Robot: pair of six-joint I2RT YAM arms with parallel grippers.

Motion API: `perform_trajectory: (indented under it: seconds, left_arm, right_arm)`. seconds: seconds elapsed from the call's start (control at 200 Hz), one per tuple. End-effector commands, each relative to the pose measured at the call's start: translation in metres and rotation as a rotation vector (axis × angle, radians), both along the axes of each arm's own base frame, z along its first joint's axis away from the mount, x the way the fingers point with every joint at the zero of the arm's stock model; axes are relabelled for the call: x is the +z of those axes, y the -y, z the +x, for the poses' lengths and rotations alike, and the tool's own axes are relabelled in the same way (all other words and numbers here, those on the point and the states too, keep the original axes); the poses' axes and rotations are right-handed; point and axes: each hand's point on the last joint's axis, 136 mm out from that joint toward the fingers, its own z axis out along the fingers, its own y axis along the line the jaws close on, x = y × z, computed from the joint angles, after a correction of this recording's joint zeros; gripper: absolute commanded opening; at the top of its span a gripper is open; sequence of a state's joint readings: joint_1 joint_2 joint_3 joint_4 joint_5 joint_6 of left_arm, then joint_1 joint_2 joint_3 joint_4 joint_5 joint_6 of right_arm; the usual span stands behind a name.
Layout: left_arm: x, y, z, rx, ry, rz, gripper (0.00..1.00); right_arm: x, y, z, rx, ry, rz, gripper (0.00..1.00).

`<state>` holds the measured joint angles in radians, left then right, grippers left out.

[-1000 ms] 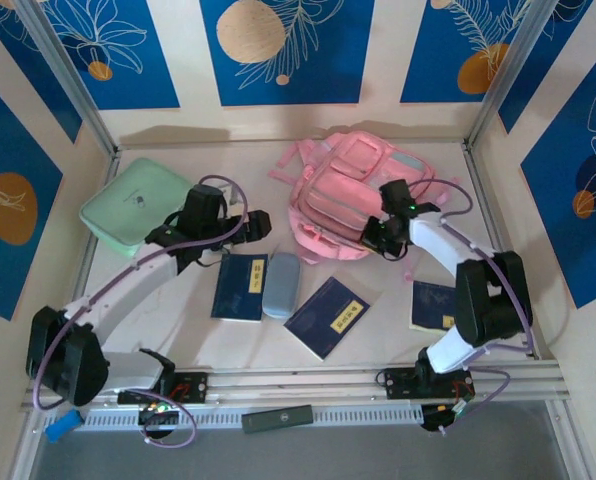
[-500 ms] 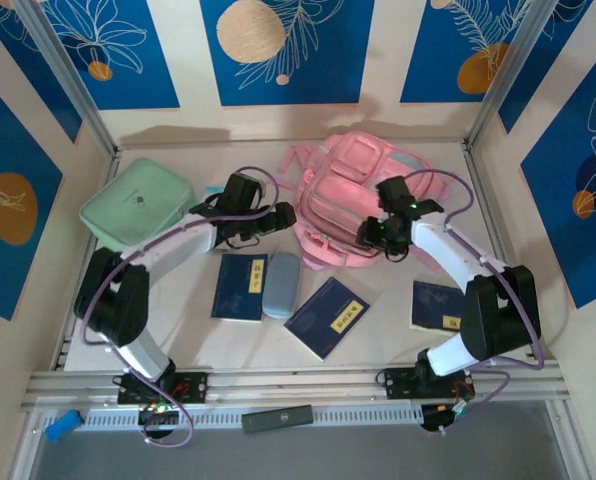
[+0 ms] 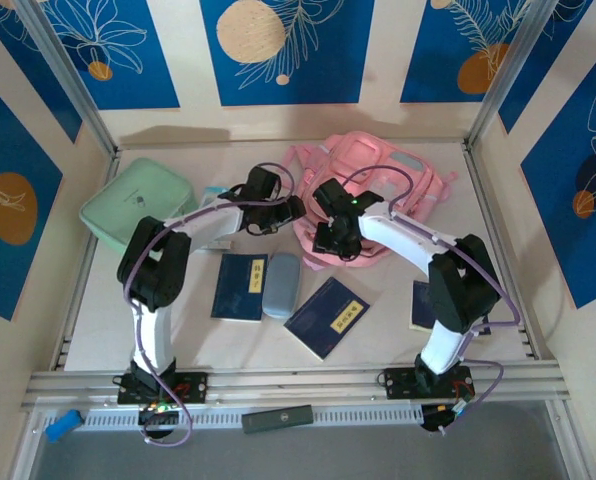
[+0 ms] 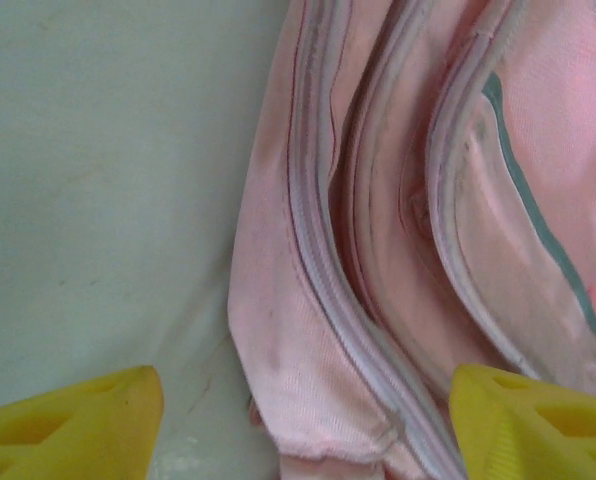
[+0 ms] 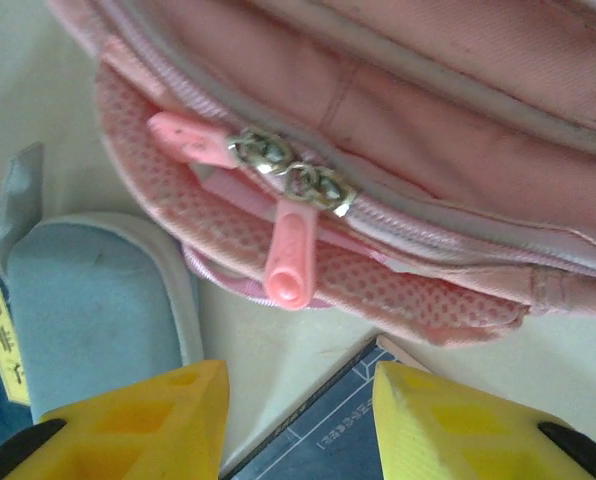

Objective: Pack the student bag

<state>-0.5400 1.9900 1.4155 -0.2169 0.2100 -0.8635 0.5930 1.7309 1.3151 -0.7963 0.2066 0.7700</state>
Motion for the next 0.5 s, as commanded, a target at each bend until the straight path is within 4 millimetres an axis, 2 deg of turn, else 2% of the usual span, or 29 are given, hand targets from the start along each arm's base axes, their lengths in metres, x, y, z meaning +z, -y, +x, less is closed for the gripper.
perform_trajectory:
  seconds: [0.0, 0.215, 0.355, 0.49]
  left_arm:
    - [-0.002, 0.013, 0.013, 0.029, -0.012, -0.045, 0.72]
    - [-0.017, 0.028, 0.025, 0.032, -0.046, -0.086, 0.6]
    - [-0.023, 0.029, 0.031, 0.055, -0.045, -0.088, 0.44]
    - [-0.019, 0.026, 0.035, 0.074, -0.021, -0.083, 0.26]
  right_arm:
    - [0.0, -0.001, 0.012, -0.061, 0.01, 0.011, 0.41]
    - [-0.015, -0.002, 0.027, -0.079, -0.003, 0.029, 0.35]
    - [-0.015, -0.006, 0.035, -0.063, 0.004, 0.035, 0.34]
    - [-0.02, -0.006, 0.041, -0.048, 0.025, 0.05, 0.31]
